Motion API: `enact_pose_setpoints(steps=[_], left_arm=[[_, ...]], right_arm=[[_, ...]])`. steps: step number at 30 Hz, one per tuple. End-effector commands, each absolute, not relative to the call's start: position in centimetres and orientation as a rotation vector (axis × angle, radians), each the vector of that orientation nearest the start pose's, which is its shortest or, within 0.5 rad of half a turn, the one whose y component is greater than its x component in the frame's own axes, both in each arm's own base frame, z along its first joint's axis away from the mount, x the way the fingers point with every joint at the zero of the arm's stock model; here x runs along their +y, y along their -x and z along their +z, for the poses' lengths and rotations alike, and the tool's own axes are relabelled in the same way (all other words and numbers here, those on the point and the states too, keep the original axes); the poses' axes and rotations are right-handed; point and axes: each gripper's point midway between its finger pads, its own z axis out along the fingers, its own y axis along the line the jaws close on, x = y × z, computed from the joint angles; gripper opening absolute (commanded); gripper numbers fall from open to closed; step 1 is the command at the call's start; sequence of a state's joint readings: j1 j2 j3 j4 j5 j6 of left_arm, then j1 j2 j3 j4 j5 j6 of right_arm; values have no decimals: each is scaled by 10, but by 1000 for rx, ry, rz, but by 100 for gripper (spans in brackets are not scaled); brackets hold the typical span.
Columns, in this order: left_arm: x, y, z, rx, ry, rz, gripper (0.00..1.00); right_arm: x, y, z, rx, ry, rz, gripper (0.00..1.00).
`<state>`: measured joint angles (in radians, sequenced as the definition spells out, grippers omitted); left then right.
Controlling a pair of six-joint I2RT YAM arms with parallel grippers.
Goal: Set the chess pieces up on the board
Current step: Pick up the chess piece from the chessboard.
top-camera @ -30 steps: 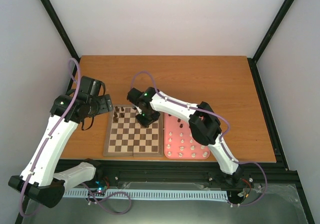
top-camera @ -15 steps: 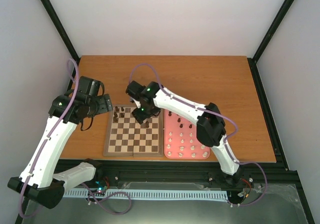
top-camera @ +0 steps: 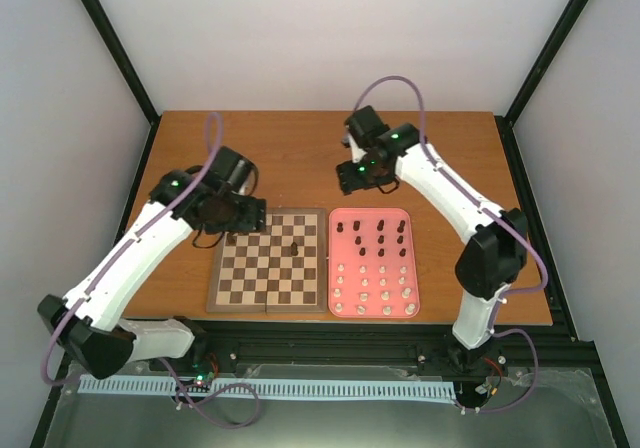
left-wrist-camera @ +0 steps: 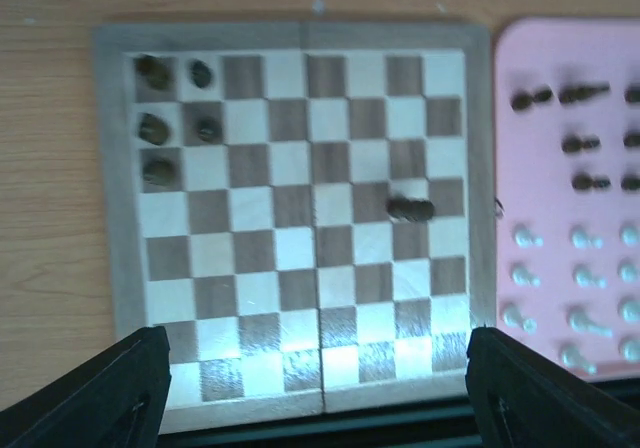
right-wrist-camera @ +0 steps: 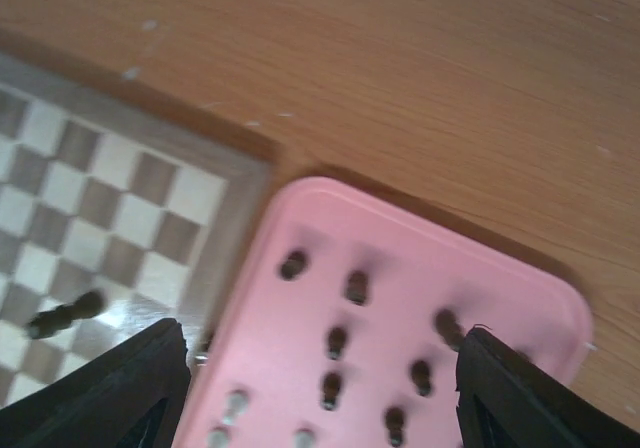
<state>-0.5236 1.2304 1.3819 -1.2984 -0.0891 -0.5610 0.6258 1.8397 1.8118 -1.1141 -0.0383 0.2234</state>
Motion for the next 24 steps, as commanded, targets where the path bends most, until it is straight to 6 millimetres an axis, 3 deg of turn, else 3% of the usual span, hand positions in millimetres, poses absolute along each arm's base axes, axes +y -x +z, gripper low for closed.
enact_pose_setpoints(steps=[1,4,9,18,24], left_arm=[[-170,-234,230,2748,-29,-281,89],[-202,-227,205,2803,-121,-280,87],[-223,-223,161,2877,-159,-258,82],[-237,-232,116,2932,-207,-213,77],[-241,-248,101,2911,-226,-151,70]], right_arm=[[217,-365,204,2657,461,243,72],[187,-367,193,2683,394,230,72],[160,-362,181,2709,343,233,72],[149,-359,175,2718,338,239,72],[141,-361,176,2720,327,232,72]])
